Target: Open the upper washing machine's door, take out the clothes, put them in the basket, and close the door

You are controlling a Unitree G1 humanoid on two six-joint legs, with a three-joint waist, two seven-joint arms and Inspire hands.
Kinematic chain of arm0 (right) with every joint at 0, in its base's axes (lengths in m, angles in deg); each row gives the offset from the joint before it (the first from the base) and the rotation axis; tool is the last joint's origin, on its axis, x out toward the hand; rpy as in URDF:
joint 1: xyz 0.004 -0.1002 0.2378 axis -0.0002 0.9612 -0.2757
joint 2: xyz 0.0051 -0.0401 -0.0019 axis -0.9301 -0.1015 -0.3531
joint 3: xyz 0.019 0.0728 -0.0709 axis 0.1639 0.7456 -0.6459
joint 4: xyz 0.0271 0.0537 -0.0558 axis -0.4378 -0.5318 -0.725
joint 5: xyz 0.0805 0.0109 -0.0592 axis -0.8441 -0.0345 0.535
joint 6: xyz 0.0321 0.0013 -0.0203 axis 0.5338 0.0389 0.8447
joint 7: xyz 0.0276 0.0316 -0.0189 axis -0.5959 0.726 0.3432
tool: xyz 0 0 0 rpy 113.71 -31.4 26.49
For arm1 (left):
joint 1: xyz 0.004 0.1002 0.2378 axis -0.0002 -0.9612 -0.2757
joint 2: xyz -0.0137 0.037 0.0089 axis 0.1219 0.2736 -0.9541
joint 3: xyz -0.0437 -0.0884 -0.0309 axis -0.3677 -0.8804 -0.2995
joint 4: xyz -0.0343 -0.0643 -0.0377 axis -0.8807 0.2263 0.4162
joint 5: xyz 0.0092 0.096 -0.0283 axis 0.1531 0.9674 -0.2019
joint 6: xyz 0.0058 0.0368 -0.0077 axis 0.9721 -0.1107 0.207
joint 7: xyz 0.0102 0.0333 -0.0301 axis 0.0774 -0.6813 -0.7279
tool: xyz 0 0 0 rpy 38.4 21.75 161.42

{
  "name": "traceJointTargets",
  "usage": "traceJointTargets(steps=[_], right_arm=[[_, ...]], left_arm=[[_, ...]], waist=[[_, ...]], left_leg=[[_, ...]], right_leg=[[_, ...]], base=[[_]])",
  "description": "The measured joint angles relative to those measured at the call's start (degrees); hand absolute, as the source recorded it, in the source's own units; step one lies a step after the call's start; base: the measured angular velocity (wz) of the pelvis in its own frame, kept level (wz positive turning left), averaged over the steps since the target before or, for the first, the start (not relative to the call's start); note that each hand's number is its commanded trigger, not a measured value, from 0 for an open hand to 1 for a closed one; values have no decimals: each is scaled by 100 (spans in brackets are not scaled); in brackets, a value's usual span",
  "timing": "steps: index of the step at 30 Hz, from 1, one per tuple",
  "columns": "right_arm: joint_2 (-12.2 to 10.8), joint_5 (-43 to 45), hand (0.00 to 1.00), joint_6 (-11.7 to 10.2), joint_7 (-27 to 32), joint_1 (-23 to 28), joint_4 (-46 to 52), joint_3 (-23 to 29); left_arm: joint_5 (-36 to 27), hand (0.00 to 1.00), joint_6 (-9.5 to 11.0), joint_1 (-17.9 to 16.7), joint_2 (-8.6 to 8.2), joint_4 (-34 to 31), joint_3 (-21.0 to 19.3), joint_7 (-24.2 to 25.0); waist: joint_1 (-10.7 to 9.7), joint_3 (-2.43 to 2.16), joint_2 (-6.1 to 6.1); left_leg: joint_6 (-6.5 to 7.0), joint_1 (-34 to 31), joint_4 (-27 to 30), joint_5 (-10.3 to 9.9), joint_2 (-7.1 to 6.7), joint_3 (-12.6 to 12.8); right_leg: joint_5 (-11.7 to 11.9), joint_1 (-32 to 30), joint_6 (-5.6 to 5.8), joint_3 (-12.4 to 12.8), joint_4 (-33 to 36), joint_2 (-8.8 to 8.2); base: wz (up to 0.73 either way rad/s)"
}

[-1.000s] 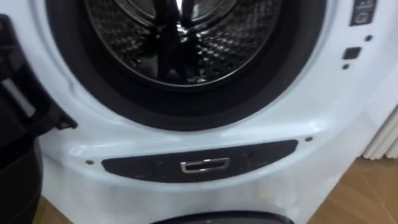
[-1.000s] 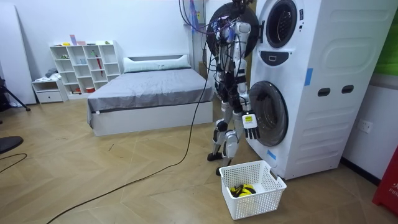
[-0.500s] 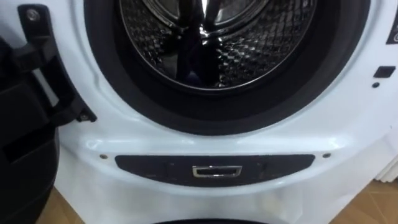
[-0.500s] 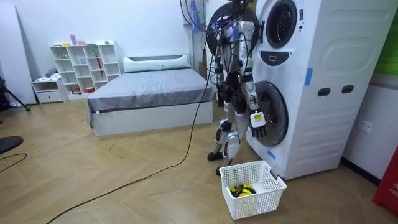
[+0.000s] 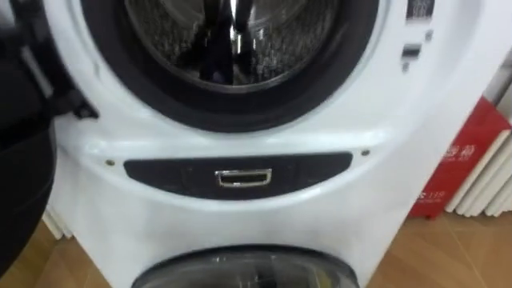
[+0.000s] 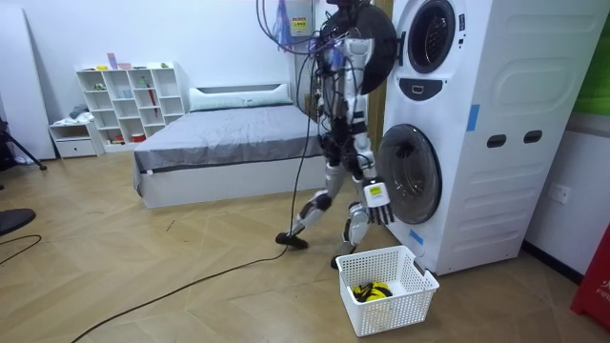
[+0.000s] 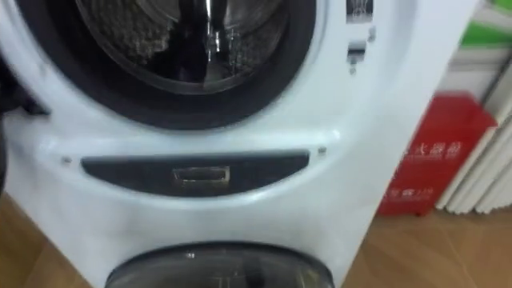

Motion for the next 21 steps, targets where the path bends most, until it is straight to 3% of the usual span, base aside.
traceJointTargets(steps=[2,3,4,5,6,7,8,9,10,11,12,13,15,16,17,19,21], right_arm=[[-23,-1,0,9,2,-11,15,-8],[-30,-1,0,24,23,9,48,-7],[-60,-9,0,36,86,20,53,-35],[-76,-10,0,38,101,53,56,-69],[-89,-29,0,38,111,105,75,-118],[-100,-137,0,39,133,144,71,-121],[-100,-209,0,46,147,158,70,-121],[-99,-310,0,85,182,157,71,-117],[-90,-326,0,101,199,130,71,-114],[-86,-318,0,100,196,109,71,-114],[-80,-316,0,98,183,80,69,-113],[-66,-324,0,82,156,50,37,-166],[-77,-322,0,72,122,14,-11,-281],[-91,-332,0,70,99,-40,-1,-371],[-81,-338,0,66,83,-96,4,-431],[-131,-482,0,38,-15,-151,3,-568],[-144,-665,0,36,-130,-78,5,-573]], left_arm=[[-2,0,51,122,30,-3,217,-9],[10,0,64,144,8,22,339,-7],[11,0,65,120,-6,151,452,-5],[9,0,54,99,-9,187,475,-5],[-34,0,53,-74,-23,196,478,-6],[-68,0,52,-230,-20,227,491,-10],[-112,0,49,-267,-13,274,508,-15],[-208,0,45,-329,-2,341,581,-37],[-252,0,44,-333,-7,411,598,-73],[-252,0,53,-324,-8,417,594,-81],[-246,0,110,-302,-7,433,583,-79],[-247,0,156,-299,-7,437,583,-78],[-267,0,172,-324,12,434,571,-78],[-357,0,172,-361,28,431,575,-75],[-422,0,172,-386,17,436,582,-75],[-904,0,185,-450,20,463,473,-68],[-1184,0,242,-498,22,569,312,-72]], waist=[[-27,4,-45],[-35,6,-69],[7,-25,-149],[56,-57,-195],[103,-86,-258],[79,-68,-286],[71,-65,-297],[65,-62,-301],[66,-71,-249],[56,-59,-255],[58,-60,-248],[65,-53,-273],[90,-65,-397],[129,-57,-484],[173,-56,-480],[259,-53,-450],[260,-58,-471]], left_leg=[[168,21,-752,-128,-115,71],[320,-93,-1006,-162,-246,199],[641,-214,-1071,-70,-414,345],[704,-280,-1083,0,-490,382],[817,-353,-1036,74,-625,520],[909,-438,-903,132,-760,581],[951,-483,-837,146,-790,608],[1001,-598,-702,163,-778,736],[1054,-678,-680,227,-751,754],[1046,-704,-707,287,-728,797],[987,-712,-808,424,-644,1008],[925,-681,-941,555,-607,1216],[798,-624,-1113,698,-615,1552],[763,-602,-1182,777,-693,1629],[730,-614,-1183,806,-699,1655],[705,-621,-1323,944,-662,1662],[688,-540,-1447,995,-627,1653]], right_leg=[[321,-330,82,-10,-57,-146],[568,-458,163,-6,-182,-256],[923,-456,260,116,-491,-328],[1121,-419,297,211,-711,-352],[1477,-263,441,319,-1199,-410],[1761,-87,642,337,-1583,-486],[1818,-34,758,334,-1655,-541],[1692,-15,787,333,-1274,-649],[1278,56,760,313,-718,-733],[1041,137,792,316,-494,-786],[600,385,830,331,-119,-913],[236,697,940,343,97,-1015],[-131,1082,995,317,94,-1156],[-194,1169,1058,315,-327,-1170],[-185,1198,993,326,-526,-1132],[68,1292,941,470,-988,-912],[184,1429,917,466,-1238,-834]], base=[[9],[5],[-8],[-33],[-27],[-12],[16],[28],[36],[53],[62],[59],[34],[0],[-35],[-40],[-10]])
